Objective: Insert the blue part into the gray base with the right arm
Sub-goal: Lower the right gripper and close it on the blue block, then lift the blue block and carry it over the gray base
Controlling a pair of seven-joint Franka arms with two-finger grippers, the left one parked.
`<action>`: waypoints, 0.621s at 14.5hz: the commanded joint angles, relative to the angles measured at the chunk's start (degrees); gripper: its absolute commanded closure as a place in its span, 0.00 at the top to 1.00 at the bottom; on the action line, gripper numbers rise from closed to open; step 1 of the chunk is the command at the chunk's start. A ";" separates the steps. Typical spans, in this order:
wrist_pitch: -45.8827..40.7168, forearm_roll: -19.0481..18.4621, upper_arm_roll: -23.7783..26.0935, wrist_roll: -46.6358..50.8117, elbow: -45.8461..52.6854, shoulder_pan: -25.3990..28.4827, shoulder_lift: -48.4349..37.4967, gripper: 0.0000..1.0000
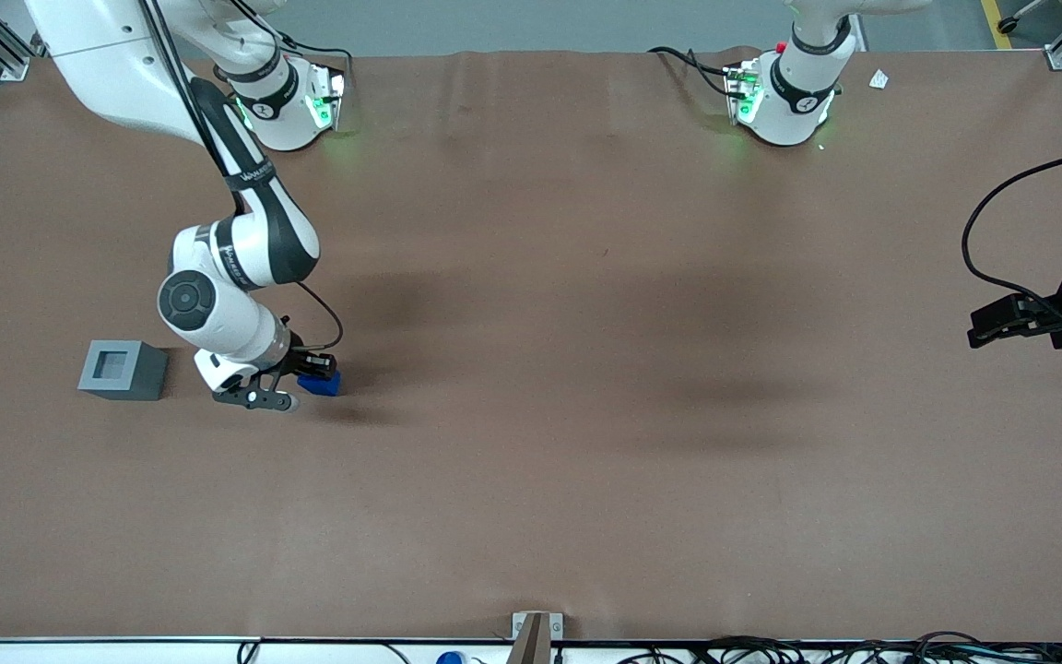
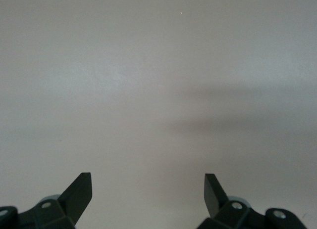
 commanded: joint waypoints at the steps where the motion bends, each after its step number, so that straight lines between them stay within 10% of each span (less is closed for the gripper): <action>1: -5.94 -1.02 0.06 -0.44 0.86 -2.30 -4.80 0.11; 9: -12.64 -1.64 0.24 -10.09 0.69 -11.53 -14.38 0.04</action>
